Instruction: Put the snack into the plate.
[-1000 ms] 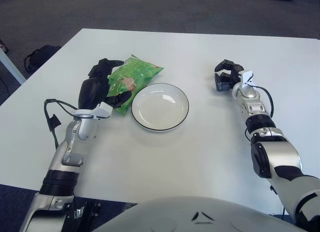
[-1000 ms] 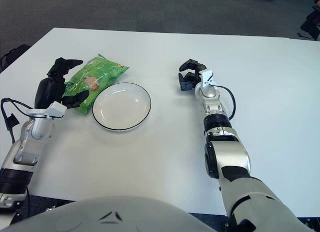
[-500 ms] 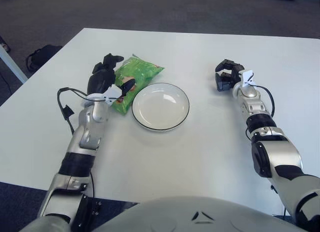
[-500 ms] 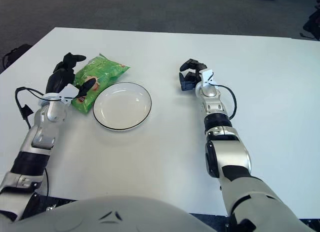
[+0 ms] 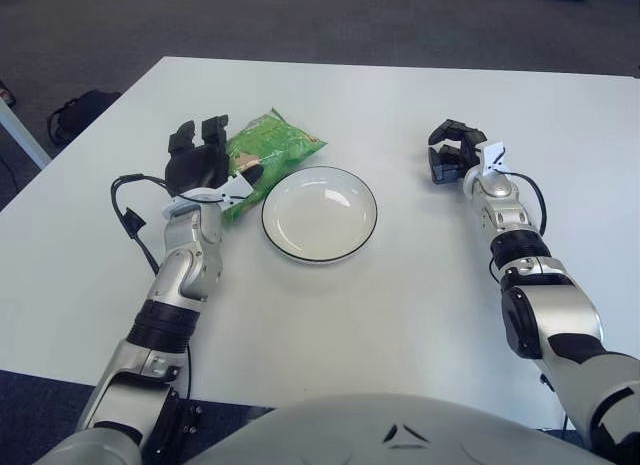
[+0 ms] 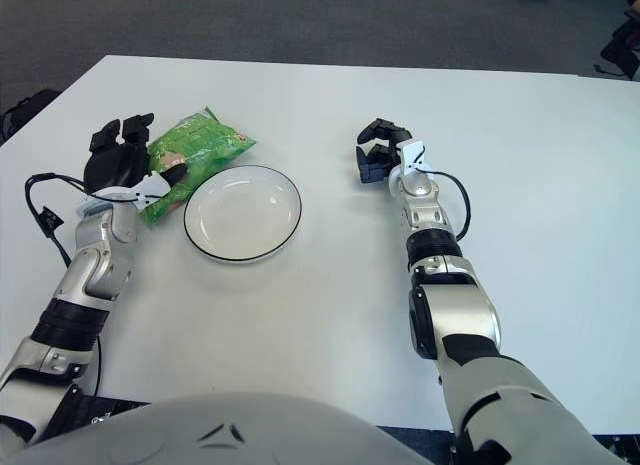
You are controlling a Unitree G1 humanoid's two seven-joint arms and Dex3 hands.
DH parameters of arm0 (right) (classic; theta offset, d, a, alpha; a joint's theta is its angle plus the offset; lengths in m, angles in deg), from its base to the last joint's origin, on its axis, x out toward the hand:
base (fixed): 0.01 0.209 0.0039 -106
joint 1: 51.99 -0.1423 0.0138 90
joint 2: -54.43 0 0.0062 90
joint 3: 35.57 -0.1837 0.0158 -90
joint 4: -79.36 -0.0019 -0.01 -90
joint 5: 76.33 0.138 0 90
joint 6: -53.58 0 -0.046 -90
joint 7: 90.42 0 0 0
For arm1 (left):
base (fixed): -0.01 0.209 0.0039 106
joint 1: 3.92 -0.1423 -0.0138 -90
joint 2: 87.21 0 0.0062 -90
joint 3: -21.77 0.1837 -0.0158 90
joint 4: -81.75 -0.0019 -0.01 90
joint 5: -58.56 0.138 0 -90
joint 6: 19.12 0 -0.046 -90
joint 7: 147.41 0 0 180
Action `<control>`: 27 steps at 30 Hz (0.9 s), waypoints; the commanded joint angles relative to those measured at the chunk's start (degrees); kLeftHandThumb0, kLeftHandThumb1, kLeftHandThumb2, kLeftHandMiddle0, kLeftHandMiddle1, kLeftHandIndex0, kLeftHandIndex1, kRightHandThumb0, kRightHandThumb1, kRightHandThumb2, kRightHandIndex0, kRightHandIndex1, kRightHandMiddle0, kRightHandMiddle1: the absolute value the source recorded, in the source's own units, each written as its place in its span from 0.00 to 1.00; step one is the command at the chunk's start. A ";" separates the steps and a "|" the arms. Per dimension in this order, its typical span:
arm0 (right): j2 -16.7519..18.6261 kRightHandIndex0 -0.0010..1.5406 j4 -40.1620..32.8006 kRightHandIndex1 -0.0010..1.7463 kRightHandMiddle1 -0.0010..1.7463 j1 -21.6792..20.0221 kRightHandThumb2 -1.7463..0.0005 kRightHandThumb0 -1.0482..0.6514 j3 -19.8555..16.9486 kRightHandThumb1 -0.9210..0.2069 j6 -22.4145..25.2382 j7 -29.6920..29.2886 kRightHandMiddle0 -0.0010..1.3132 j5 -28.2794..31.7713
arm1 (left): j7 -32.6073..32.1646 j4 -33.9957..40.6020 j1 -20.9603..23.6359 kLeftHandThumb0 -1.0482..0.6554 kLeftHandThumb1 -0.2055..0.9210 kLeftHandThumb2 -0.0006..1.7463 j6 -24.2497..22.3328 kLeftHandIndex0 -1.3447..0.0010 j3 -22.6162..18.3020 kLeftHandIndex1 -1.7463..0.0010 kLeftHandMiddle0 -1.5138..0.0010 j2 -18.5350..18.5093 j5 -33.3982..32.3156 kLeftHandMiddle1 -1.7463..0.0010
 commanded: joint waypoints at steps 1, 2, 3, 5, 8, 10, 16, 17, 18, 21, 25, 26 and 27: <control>1.14 0.53 2.99 1.00 0.89 4.65 0.08 0.61 1.36 0.80 5.41 1.29 0.55 -1.35 | -0.79 -2.07 1.43 0.00 1.00 0.41 -0.92 1.00 0.63 0.81 1.00 -1.07 1.84 0.98; 1.12 0.53 2.92 1.00 0.89 4.67 0.08 0.61 1.38 0.80 5.52 1.33 0.55 -1.36 | -0.71 -2.51 1.60 0.00 1.00 0.41 -1.27 1.00 0.87 0.82 1.00 -1.16 2.23 0.98; 1.06 0.53 2.80 1.00 0.89 4.68 0.08 0.61 1.38 0.80 5.66 1.39 0.55 -1.35 | -0.57 -2.98 1.79 0.00 1.00 0.41 -1.68 1.00 1.12 0.83 1.00 -1.20 2.62 0.99; 1.00 0.53 2.61 1.00 0.89 4.72 0.08 0.61 1.38 0.80 5.83 1.48 0.55 -1.30 | -0.52 -3.91 2.10 0.00 1.00 0.40 -2.10 1.00 1.41 0.84 1.00 -1.25 2.97 0.99; 0.95 0.53 2.38 1.00 0.89 4.79 0.08 0.61 1.36 0.80 6.01 1.74 0.55 -1.19 | -0.18 -4.71 2.38 0.00 1.00 0.40 -2.75 1.00 1.75 0.86 1.00 -1.32 3.37 1.00; 0.90 0.53 2.18 1.00 0.89 4.86 0.08 0.61 1.30 0.81 6.11 2.05 0.56 -1.06 | 0.33 -4.85 2.47 0.00 1.00 0.39 -3.21 1.00 1.97 0.87 1.00 -1.43 3.43 1.00; 0.86 0.53 1.64 1.00 0.89 5.02 0.09 0.61 0.78 0.80 6.59 2.81 0.55 -0.45 | 1.93 -3.92 1.72 0.00 1.00 0.37 -4.12 1.00 2.32 0.92 1.00 -1.80 2.93 1.00; 0.86 0.52 1.55 1.00 0.89 5.07 0.09 0.61 0.74 0.79 6.61 2.84 0.55 -0.42 | 2.15 -3.75 1.63 0.00 1.00 0.36 -4.24 1.00 2.35 0.92 1.00 -1.86 2.85 1.00; 0.84 0.52 1.48 1.00 0.89 5.08 0.09 0.61 0.71 0.79 6.65 2.88 0.55 -0.40 | 2.32 -3.63 1.61 0.00 1.00 0.36 -4.37 1.00 2.40 0.92 1.00 -1.88 2.83 1.00; 0.76 0.52 1.19 1.00 0.88 5.22 0.09 0.61 0.73 0.79 6.70 3.00 0.55 -0.49 | 3.03 -3.03 1.20 0.00 1.00 0.35 -4.63 1.00 2.46 0.93 1.00 -2.02 2.72 1.00; 0.68 0.52 0.76 1.00 0.88 5.34 0.10 0.61 0.89 0.79 6.84 2.90 0.54 -0.72 | 4.75 -1.60 0.16 0.00 1.00 0.34 -4.79 1.00 2.28 0.92 1.00 -2.27 2.02 1.00; 0.68 0.52 0.68 1.00 0.88 5.36 0.10 0.61 0.90 0.78 6.89 2.88 0.54 -0.74 | 5.05 -1.41 0.05 0.00 1.00 0.34 -4.81 1.00 2.24 0.92 1.00 -2.30 1.90 1.00; 0.69 0.52 0.56 1.00 0.88 5.40 0.10 0.61 0.91 0.78 6.95 2.84 0.54 -0.76 | 5.42 -1.14 -0.14 0.00 1.00 0.34 -4.81 1.00 2.19 0.91 1.00 -2.35 1.72 1.00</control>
